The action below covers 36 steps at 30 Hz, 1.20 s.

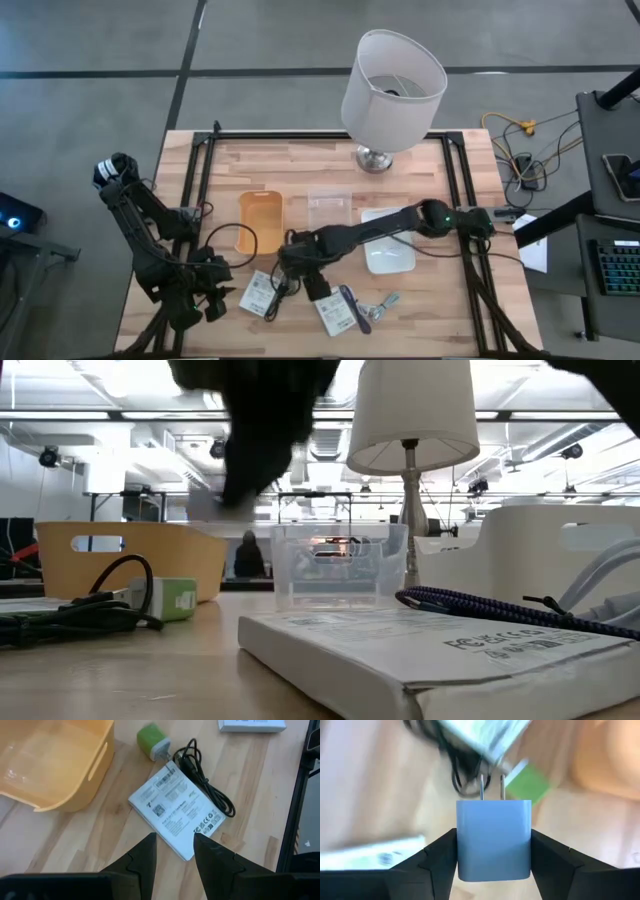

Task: Pick and place items into bin
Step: Put the blue charger adapter into the transparent bin, then put the green charger adapter into the transparent bin

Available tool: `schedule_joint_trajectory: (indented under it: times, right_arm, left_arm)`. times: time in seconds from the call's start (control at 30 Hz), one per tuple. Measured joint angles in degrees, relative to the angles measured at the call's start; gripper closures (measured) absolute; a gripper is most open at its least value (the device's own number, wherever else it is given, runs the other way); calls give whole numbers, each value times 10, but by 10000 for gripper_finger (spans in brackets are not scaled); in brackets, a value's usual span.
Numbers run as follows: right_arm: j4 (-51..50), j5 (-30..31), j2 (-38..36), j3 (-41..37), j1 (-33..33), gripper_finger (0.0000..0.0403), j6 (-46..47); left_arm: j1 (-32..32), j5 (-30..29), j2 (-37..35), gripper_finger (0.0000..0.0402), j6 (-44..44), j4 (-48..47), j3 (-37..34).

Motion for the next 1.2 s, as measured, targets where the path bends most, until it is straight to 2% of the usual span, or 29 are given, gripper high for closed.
schedule_joint_trajectory:
  times: [0.13, 0.27, 0.33, 0.57, 0.7, 1.0, 1.2]
  right_arm:
    - [5, 2, -51, 8, 0, 200, 50]
    - [-92, 106, -86, 6, -6, 208, 60]
    - [-139, 128, -90, -2, -24, 209, 71]
    - [-153, 114, -75, -68, -110, 207, 96]
    - [-157, 102, -49, -101, -141, 195, 64]
    - [-145, 101, -48, -110, -117, 114, 24]
    - [-98, 98, -47, -116, -79, 106, 20]
  left_arm:
    - [0, -16, 0, 288, 0, 0, -1]
    - [0, -22, 0, 288, 0, 1, 1]
    - [0, -30, 0, 288, 0, 3, 1]
    - [0, -43, 0, 288, 0, 23, 1]
    - [0, -46, 0, 288, -1, 47, 1]
    - [0, -46, 20, 288, -16, 60, -2]
    - [0, -46, 25, 288, -16, 60, -2]
